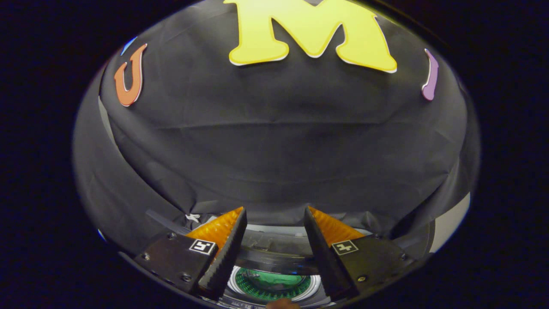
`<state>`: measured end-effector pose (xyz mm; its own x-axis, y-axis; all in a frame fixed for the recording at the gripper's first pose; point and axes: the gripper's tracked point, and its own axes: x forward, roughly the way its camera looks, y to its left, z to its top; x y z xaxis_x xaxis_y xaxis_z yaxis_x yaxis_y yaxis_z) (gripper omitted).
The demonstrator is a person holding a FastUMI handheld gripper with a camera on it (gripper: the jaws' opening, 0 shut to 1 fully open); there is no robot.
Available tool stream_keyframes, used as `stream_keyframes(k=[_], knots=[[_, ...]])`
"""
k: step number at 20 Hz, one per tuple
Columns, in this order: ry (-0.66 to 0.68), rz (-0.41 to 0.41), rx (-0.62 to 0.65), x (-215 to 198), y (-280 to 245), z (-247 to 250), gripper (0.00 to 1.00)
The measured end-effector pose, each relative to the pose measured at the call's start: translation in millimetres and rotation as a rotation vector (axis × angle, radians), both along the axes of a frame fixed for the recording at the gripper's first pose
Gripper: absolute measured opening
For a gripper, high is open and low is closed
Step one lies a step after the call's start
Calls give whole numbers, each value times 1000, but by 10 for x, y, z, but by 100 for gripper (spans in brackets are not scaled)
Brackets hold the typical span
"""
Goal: Put the clothes into the washing machine and then close the washing machine lid.
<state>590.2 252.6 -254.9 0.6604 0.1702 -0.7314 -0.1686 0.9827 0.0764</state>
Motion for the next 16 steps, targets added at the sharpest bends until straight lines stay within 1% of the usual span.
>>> stream_keyframes(k=[3,5,7,12,16], knots=[[4,-7,43,-9,5,-19,84],[-15,9,42,-17,13,-4,84],[-47,17,44,-29,12,22,84],[-177,29,46,-124,14,89,84],[-196,24,45,-185,4,92,84]])
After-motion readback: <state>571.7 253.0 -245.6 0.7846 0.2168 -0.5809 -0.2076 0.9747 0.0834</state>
